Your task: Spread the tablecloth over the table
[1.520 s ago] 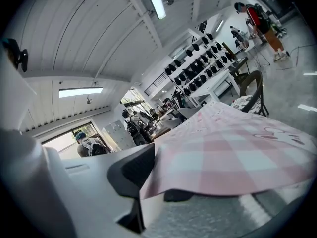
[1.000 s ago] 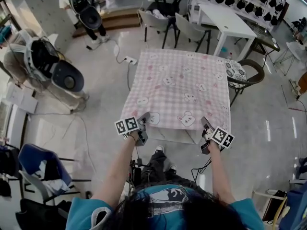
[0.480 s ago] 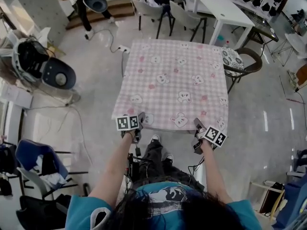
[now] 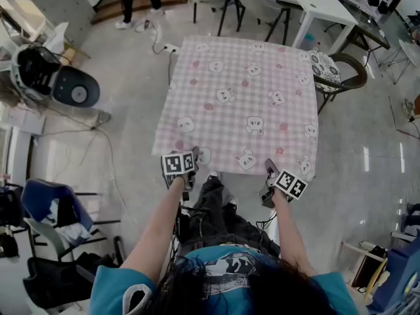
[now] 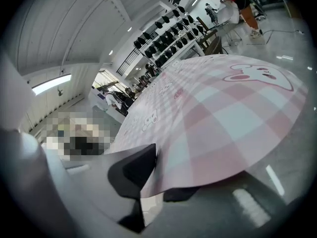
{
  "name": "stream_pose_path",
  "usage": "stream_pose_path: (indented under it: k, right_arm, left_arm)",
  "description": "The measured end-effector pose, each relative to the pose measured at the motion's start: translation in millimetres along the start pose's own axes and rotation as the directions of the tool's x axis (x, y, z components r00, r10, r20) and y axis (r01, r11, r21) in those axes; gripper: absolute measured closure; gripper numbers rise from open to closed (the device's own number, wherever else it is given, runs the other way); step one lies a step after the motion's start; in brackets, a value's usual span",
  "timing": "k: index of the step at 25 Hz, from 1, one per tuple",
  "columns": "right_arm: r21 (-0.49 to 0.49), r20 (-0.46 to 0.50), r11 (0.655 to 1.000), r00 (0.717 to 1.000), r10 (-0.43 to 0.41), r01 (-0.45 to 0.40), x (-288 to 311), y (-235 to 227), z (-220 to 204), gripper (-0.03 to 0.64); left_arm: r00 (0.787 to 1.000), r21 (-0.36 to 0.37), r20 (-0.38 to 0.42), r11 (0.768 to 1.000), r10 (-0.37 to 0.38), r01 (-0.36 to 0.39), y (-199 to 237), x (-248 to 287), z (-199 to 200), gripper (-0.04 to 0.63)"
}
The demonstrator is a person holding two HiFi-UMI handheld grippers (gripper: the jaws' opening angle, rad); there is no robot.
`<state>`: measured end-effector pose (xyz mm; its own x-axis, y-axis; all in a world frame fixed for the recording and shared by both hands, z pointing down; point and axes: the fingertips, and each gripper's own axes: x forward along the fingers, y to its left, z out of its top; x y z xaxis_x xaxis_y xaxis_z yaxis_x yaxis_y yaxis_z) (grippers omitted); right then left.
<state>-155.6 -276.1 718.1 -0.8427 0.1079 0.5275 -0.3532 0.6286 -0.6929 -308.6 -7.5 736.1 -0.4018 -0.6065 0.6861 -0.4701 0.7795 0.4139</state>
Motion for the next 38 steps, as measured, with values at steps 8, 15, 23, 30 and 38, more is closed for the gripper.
stream_pose_path:
  k: [8,15,23,30,38]
  right_arm:
    - [-0.041,-0.034,0.999,0.999,-0.033,0.032,-3.1,-6.2,-16.2,0.525]
    - [-0.06,-0.082,0.998,0.997,0.01,-0.015,-31.1,-6.5,-35.5,0.471]
    - [-0.104,-0.094,0.994,0.995,0.035,-0.045,-55.3,-0.2,-46.9,0.471]
    - [-0.089,-0.052,0.993,0.996,0.079,-0.083,-62.8,13.3,-44.6,0.471]
    - [-0.236,-0.033,0.965,0.993,0.114,-0.119,-59.5,51.0,-31.6,0.471]
  left_arm:
    - [0.998,0.001,0.056,1.0,0.006,-0.006,4.5,-5.2,-1.9,0.5]
    - [0.999,-0.016,0.047,1.0,-0.008,0.009,-2.9,-24.6,-24.6,0.43]
    - [0.999,0.001,0.025,1.0,-0.025,0.025,-21.6,-55.1,-50.9,0.41]
    - [0.998,0.037,0.052,0.998,-0.047,0.045,-34.3,-77.8,-41.7,0.413]
    - [0.982,0.189,0.108,0.973,-0.155,0.133,-72.7,-87.9,4.1,0.416]
